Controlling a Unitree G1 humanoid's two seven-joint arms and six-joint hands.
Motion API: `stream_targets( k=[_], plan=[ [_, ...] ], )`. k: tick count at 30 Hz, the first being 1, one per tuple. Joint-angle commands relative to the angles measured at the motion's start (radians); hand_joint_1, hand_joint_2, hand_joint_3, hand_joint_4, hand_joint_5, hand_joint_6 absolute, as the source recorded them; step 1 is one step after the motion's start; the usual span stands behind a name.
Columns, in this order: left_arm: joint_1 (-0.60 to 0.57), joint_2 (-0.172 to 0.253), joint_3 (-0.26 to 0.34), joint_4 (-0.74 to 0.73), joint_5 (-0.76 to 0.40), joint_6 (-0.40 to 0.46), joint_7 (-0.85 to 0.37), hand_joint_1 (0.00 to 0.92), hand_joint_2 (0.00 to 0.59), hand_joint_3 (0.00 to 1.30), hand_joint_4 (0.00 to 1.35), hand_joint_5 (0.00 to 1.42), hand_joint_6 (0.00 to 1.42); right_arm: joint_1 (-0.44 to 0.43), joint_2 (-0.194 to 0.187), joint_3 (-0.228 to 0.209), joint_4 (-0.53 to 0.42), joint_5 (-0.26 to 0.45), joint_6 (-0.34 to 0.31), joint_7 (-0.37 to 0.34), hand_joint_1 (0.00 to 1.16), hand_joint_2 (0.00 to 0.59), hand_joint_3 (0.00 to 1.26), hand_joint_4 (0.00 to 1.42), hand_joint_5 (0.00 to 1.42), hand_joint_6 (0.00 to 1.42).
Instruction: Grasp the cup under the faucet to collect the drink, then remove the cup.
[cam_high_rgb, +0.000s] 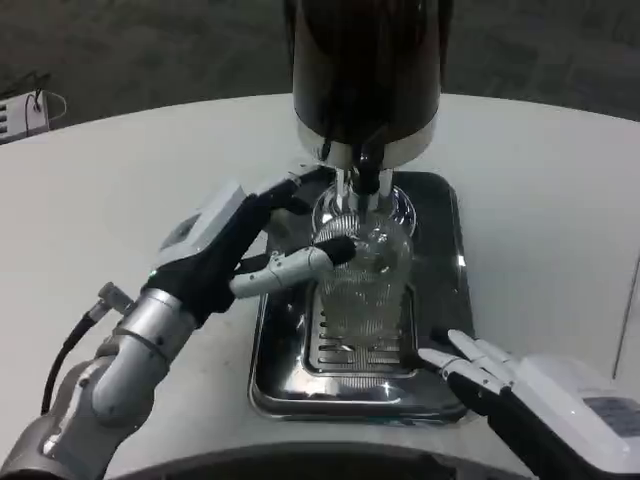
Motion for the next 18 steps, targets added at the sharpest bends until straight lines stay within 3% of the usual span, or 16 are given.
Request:
stream_targets(
  k=[1, 5, 11, 18],
  plan=[
    [0.100, 0.049, 0.062, -0.111, -0.076, -0.016, -0.050, 0.017, 0.010, 0.21, 0.11, 0.28, 0.46, -0.004, 0.000, 0.005, 0.009, -0.003, 0.002, -0.015, 0.52, 0.478, 0.15, 0.00, 0.03, 0.05],
    [0.191, 0.081, 0.127, -0.250, -0.165, -0.005, -0.111, 0.003, 0.016, 0.20, 0.13, 0.27, 0.41, -0.015, 0.001, 0.015, 0.016, -0.005, 0.005, -0.014, 0.52, 0.478, 0.15, 0.00, 0.03, 0.05],
    [0.296, 0.093, 0.201, -0.459, -0.302, 0.049, -0.210, 0.000, 0.031, 0.20, 0.15, 0.27, 0.37, -0.037, 0.002, 0.030, 0.026, -0.011, 0.013, -0.010, 0.52, 0.478, 0.15, 0.00, 0.03, 0.05],
    [0.300, 0.101, 0.219, -0.625, -0.444, 0.170, -0.371, 0.000, 0.040, 0.17, 0.13, 0.25, 0.33, -0.051, 0.003, 0.048, 0.029, -0.022, 0.016, -0.009, 0.52, 0.478, 0.15, 0.00, 0.04, 0.05]
  ],
)
